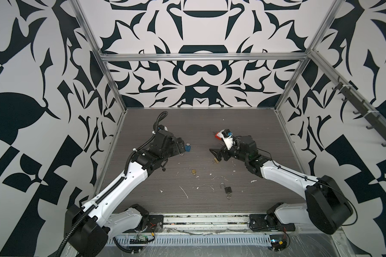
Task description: Lock with the key
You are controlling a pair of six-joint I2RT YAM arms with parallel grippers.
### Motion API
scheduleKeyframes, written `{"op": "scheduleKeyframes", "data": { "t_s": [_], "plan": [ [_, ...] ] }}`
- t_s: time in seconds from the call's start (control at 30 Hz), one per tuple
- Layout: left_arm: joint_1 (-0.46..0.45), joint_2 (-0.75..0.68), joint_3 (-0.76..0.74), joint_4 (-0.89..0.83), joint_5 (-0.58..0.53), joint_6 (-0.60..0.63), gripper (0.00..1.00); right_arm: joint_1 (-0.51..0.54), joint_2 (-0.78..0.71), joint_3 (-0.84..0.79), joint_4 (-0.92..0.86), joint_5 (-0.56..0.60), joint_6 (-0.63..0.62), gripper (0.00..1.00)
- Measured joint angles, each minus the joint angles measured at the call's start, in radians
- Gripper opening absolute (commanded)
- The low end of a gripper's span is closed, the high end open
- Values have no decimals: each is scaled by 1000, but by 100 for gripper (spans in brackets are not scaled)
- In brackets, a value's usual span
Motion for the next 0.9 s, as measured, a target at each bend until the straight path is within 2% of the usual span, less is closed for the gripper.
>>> {"op": "scheduleKeyframes", "data": {
  "t_s": [0.13, 0.3, 0.4, 0.53, 0.9],
  "plan": [
    [-39, 44, 0, -50, -27, -24, 99, 43, 40, 6, -39, 6, -102, 100],
    [-58, 149, 10, -120, -22, -29, 99, 81, 66, 7, -56, 16, -170, 100],
    [-59, 222, 31, -142, -3, -32, 100, 102, 70, 7, -56, 32, -198, 100],
    [-59, 306, 69, -158, 12, -53, 95, 126, 73, 7, -56, 54, -223, 99],
    [-59, 539, 171, -161, -19, -60, 92, 157, 72, 3, -55, 114, -266, 100]
  ]
}}
